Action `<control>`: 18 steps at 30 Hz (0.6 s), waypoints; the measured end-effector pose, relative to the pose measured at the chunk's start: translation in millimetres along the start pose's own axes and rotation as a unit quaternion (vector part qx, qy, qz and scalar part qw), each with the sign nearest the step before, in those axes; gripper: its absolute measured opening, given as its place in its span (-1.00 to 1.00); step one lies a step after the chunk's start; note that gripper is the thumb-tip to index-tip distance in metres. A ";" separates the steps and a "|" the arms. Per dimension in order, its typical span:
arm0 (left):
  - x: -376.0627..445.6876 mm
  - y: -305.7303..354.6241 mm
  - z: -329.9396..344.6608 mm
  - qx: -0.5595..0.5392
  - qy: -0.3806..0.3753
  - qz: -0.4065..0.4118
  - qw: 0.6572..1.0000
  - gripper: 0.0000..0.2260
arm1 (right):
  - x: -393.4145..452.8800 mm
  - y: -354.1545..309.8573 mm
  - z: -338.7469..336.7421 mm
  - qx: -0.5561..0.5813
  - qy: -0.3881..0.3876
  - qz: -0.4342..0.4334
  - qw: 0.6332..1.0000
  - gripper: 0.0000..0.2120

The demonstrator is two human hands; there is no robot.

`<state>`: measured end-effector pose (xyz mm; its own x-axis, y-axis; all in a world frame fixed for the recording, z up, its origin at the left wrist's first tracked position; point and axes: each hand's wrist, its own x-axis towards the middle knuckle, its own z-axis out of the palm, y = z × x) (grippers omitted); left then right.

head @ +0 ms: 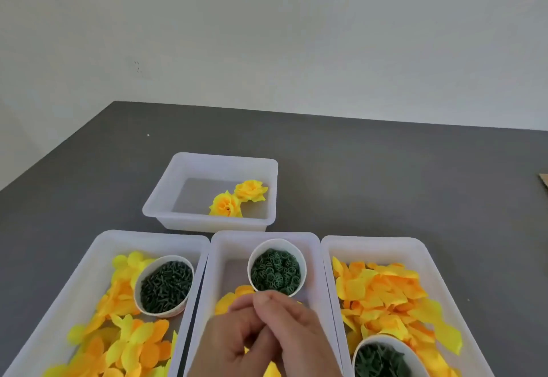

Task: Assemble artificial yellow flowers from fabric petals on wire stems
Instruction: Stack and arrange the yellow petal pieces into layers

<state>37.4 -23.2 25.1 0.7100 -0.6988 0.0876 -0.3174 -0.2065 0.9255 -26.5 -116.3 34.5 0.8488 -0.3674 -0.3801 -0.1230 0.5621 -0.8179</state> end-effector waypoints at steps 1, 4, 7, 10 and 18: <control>19.4 5.0 -0.8 -0.019 -0.018 0.012 1.000 -0.83 | 7.2 -1.5 -1.3 -0.010 -0.010 -0.026 1.000 -0.79; 28.2 -9.7 5.5 -0.072 -0.026 0.040 0.996 -0.79 | 31.0 -0.7 -3.0 -0.097 0.004 -0.083 0.992 -0.78; 43.4 -22.7 11.7 -0.079 -0.016 0.085 0.993 -0.82 | 46.6 -0.6 -10.3 -0.124 -0.025 -0.132 0.983 -0.78; 54.5 -31.9 12.1 -0.034 0.002 0.126 0.991 -0.79 | 59.2 0.9 -14.3 -0.152 -0.031 -0.176 0.972 -0.74; 56.5 -17.0 -4.1 0.090 -0.021 0.188 0.978 -0.82 | 56.7 -3.6 -4.6 -0.165 -0.018 -0.244 0.955 -0.63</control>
<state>85.5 -56.4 15.8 0.4963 -0.7750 0.3913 -0.6591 -0.0431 0.7508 19.7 -142.5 14.0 0.8633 -0.4963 0.0920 0.1421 0.0642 -0.9878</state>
